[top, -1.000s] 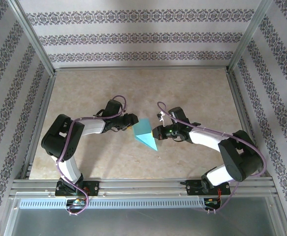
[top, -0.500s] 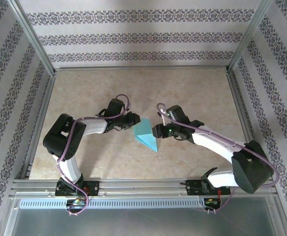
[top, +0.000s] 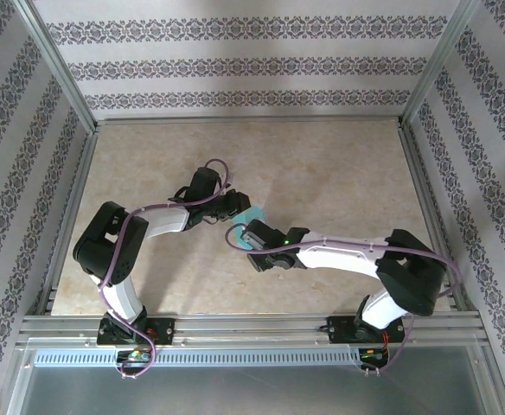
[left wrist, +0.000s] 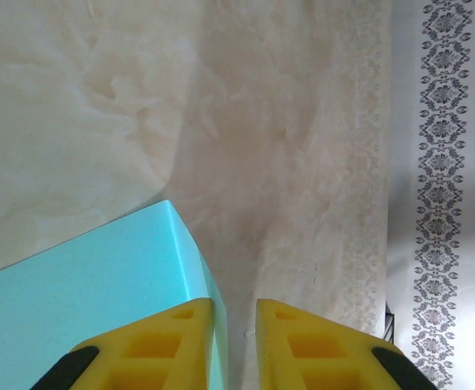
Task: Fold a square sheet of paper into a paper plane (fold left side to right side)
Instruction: Fourth fold the wing at the center of the table.
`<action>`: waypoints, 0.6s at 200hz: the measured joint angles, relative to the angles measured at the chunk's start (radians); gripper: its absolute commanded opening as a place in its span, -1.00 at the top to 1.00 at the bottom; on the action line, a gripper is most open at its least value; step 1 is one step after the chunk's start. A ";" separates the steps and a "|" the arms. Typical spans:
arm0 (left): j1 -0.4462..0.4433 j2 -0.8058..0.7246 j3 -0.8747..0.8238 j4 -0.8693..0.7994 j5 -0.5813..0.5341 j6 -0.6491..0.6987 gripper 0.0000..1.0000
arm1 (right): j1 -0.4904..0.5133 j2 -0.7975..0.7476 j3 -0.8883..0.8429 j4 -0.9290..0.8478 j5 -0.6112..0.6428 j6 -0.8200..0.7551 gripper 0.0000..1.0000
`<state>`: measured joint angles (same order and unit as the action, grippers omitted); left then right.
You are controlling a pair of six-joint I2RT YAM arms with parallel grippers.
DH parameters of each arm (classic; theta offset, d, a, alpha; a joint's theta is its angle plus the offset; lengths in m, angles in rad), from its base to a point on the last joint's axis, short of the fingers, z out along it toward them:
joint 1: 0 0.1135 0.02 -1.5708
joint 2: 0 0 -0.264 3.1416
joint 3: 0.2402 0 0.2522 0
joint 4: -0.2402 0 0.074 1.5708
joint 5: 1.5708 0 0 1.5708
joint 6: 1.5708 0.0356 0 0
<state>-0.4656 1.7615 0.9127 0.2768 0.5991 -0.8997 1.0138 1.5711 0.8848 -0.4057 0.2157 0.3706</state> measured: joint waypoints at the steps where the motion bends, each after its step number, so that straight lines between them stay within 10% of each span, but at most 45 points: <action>1: 0.000 -0.001 0.000 0.000 0.000 0.000 0.58 | 0.001 0.002 0.001 0.000 0.002 0.000 -0.01; 120: 0.000 -0.003 0.004 -0.034 -0.006 0.001 0.56 | 0.017 0.097 0.053 -0.039 0.143 0.042 0.44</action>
<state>-0.4660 1.7584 0.9169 0.2428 0.5930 -0.8989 1.0306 1.6680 0.9379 -0.4442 0.3592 0.4129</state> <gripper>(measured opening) 0.217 0.305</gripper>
